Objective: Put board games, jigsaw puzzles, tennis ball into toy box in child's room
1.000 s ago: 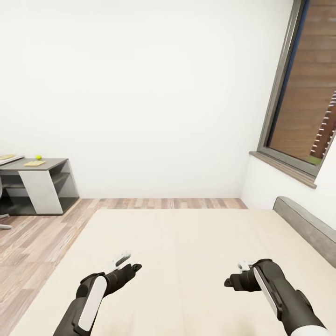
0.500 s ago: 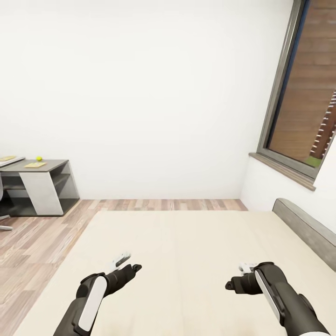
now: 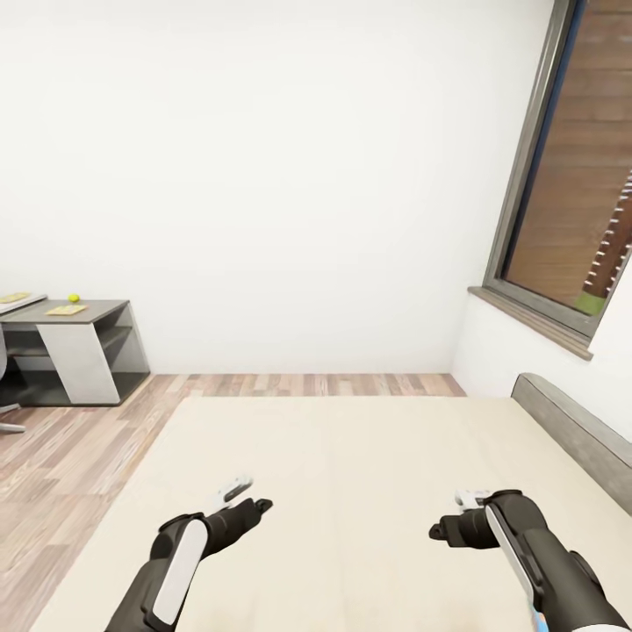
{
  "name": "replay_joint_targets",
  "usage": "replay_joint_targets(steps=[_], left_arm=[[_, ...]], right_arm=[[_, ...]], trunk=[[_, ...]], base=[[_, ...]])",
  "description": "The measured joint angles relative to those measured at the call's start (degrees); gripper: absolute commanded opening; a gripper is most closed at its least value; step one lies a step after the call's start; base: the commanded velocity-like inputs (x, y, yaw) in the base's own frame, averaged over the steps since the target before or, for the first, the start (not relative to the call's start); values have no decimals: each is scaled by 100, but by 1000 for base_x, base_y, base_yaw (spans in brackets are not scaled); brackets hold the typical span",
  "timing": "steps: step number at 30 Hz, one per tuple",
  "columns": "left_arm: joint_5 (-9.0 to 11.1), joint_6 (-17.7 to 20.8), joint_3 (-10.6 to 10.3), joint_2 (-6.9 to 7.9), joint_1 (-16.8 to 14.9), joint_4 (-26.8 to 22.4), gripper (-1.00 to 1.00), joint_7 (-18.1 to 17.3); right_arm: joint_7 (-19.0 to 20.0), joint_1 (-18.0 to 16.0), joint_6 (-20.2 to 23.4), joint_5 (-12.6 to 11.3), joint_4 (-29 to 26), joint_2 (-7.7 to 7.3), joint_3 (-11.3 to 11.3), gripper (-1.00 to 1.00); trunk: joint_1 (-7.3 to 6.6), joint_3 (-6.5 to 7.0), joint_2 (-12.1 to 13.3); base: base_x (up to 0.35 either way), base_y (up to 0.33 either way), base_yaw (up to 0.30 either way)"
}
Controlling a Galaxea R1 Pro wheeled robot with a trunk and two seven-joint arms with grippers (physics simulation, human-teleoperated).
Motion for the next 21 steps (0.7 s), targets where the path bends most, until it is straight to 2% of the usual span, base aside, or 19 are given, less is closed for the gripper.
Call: replay_joint_targets(steps=[7,21], left_arm=[[0,-3,-132,4,-3,2,100,6],[0,-4,-185,10,-4,3,100,9]], right_arm=[[2,5,0,-7,-56,-26,-8,100],[3,12,0,-10,-79,-35,-11,100]], trunk=[[-154,67,281],[-461,191,843]], base=[[0,0,0],[0,0,0]])
